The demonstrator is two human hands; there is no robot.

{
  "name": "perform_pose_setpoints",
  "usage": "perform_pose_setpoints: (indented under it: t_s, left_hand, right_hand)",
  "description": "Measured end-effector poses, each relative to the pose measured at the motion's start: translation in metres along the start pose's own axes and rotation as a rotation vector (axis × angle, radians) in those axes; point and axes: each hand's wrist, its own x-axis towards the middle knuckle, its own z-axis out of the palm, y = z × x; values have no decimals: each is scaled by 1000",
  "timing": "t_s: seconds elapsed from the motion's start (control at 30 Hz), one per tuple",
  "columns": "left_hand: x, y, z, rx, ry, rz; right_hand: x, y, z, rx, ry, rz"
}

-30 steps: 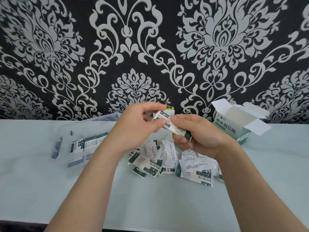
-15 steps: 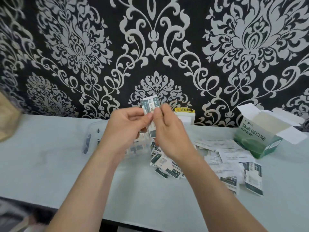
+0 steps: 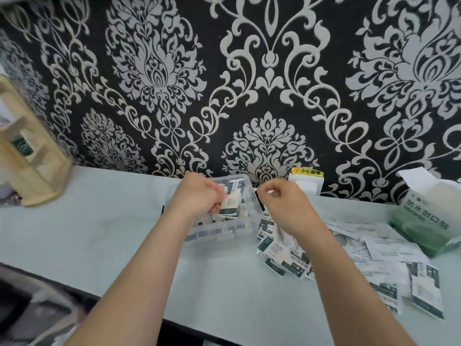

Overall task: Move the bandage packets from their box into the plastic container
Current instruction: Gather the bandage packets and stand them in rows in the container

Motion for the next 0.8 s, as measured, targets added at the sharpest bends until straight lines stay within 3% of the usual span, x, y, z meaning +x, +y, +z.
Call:
perform_pose_setpoints:
  t_s: [0.17,0.37,0.8]
  left_hand:
    - [20,-3,17,226,1,-17]
    - [26,-8,24,337,63,-24]
    - [32,-5,30,508,-2,28]
  right_hand:
    - [0,0,7,-35,-31,2]
    - [0,2,6,-15,-54,-3]
    - [1,5,5,-8,-59,-21]
